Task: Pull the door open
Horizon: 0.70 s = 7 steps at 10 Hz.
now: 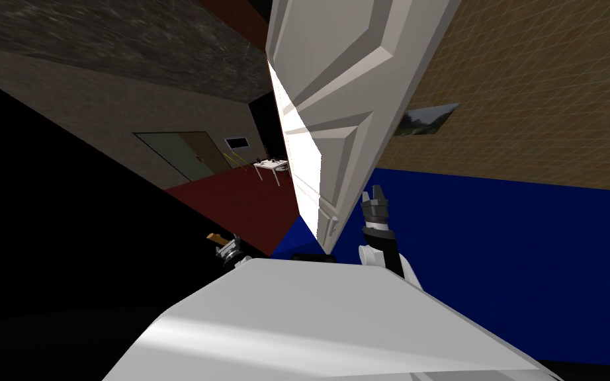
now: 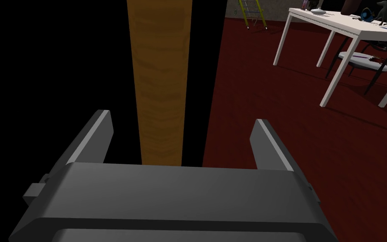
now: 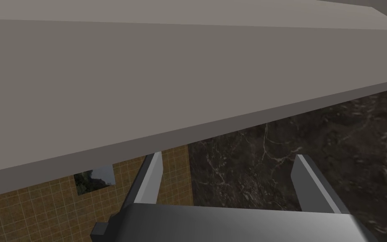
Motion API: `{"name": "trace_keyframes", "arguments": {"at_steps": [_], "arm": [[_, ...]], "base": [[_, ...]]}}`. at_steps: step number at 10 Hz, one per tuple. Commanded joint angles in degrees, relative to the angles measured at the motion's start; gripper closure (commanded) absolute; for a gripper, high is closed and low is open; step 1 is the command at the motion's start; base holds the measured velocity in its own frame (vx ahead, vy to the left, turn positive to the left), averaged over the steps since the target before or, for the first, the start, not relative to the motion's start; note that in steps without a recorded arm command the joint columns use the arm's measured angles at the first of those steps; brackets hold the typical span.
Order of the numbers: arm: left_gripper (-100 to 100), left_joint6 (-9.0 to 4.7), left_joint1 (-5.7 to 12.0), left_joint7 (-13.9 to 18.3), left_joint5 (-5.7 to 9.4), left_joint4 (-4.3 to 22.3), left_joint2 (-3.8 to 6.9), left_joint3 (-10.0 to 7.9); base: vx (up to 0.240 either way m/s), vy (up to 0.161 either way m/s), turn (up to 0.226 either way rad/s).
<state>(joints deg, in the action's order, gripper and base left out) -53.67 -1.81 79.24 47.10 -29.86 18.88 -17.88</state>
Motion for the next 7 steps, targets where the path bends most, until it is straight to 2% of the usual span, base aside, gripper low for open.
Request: {"name": "trace_keyframes", "arguments": {"at_steps": [1, 7], "arm": [[-100, -0.08, -0.03, 0.1, -0.10, -0.1, -0.06, -0.09], [-100, -0.08, -0.03, 0.1, -0.10, -0.1, -0.06, -0.09]], "base": [[0.015, -0.011, -0.016], [-0.002, 0.009, -0.008]]}}
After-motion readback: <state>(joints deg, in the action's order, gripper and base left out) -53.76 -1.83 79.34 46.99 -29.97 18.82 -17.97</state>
